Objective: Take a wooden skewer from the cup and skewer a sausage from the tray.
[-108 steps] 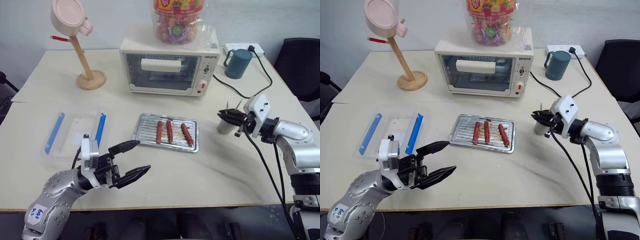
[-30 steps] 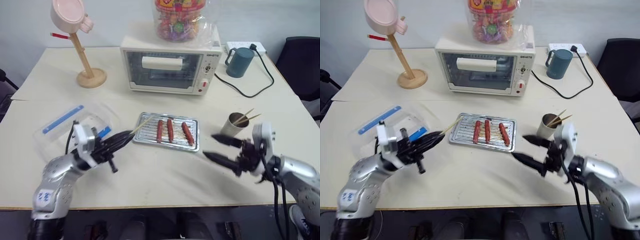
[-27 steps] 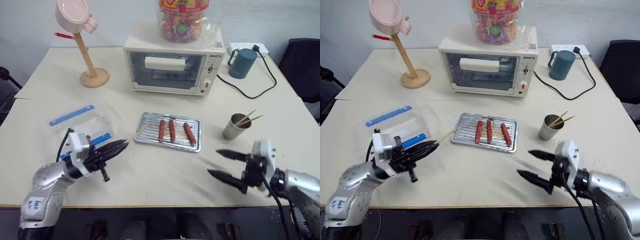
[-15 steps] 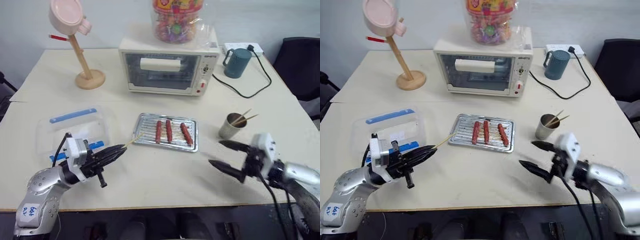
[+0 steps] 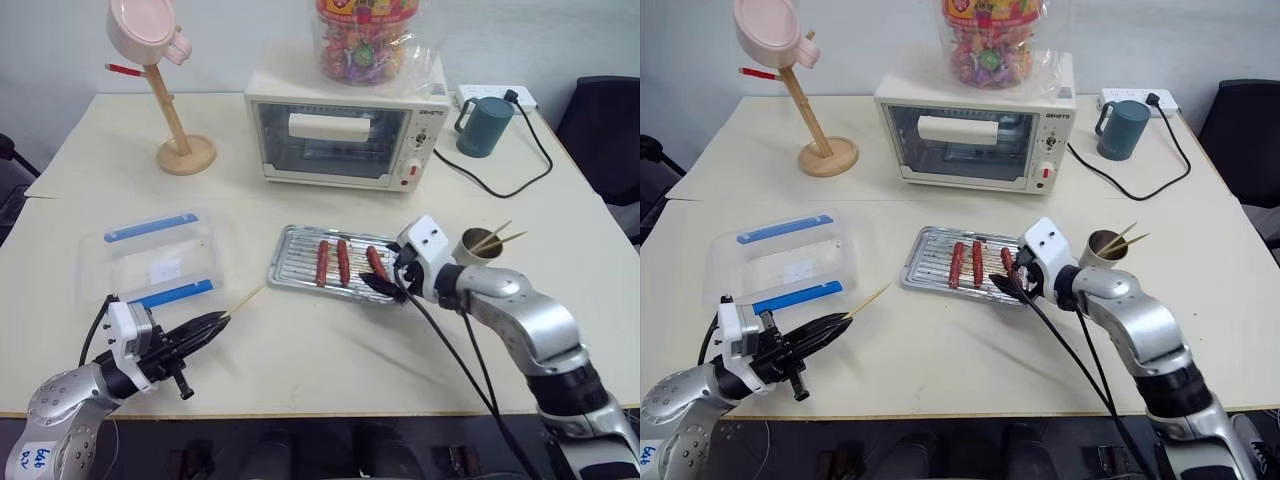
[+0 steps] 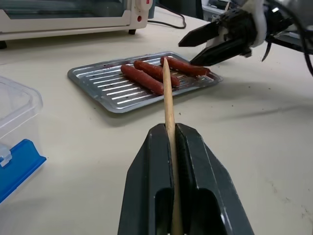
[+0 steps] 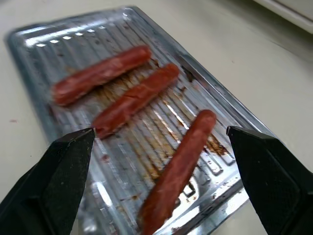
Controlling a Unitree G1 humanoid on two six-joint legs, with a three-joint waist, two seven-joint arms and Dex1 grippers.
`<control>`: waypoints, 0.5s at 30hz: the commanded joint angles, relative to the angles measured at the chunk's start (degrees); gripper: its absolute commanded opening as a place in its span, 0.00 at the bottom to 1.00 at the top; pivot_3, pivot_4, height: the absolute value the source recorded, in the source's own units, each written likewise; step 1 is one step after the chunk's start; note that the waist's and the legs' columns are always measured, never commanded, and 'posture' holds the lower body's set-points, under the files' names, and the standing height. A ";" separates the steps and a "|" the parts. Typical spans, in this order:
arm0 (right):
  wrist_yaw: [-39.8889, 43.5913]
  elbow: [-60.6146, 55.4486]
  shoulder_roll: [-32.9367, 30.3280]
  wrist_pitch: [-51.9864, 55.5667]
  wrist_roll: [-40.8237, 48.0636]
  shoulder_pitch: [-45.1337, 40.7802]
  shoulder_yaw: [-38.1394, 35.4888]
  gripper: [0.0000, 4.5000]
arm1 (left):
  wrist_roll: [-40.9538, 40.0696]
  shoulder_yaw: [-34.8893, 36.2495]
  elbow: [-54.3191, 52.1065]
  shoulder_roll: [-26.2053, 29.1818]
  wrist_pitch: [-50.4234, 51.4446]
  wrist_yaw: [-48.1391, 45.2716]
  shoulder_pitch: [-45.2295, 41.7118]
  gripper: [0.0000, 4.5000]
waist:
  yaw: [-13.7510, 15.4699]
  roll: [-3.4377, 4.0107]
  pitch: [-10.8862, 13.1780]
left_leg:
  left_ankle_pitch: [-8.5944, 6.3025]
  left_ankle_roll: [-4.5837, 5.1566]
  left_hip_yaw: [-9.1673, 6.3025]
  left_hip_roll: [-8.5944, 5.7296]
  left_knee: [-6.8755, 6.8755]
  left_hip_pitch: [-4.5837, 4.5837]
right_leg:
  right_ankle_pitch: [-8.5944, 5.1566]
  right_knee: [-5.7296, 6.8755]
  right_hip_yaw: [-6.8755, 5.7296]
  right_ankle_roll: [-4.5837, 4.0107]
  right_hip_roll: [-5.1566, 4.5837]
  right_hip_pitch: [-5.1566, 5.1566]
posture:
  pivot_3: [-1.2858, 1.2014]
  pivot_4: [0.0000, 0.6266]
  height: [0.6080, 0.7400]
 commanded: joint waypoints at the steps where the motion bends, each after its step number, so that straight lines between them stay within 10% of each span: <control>1: -0.51 0.60 1.07 -0.33 -3.16 -1.16 1.90 0.99 | -0.41 0.14 -2.14 -0.58 -0.87 0.63 0.14 0.00 | -0.06 0.00 0.00 | 0.01 -0.01 0.01 0.00 -0.01 -0.02 | 0.00 0.03 0.00 0.00 0.00 -0.05 | 0.52 0.24 1.00; 5: -0.63 1.47 2.42 -1.03 -4.57 -0.90 1.59 0.99 | -0.30 0.03 -2.21 -0.87 -0.94 1.00 -0.10 0.00 | -0.07 0.00 0.00 | 0.02 -0.02 0.11 -0.01 0.03 -0.10 | 0.00 0.22 0.07 0.00 0.00 -0.21 | 0.52 0.24 1.00; 15: -0.21 3.36 4.15 -2.04 -7.01 0.25 1.06 0.48 | -0.36 -0.49 -2.19 -1.13 -1.23 1.35 -0.48 0.00 | -0.14 0.00 0.00 | 0.12 -0.10 0.18 -0.01 0.05 -0.06 | -0.01 0.45 0.15 -0.02 0.01 -0.30 | 0.52 0.24 1.00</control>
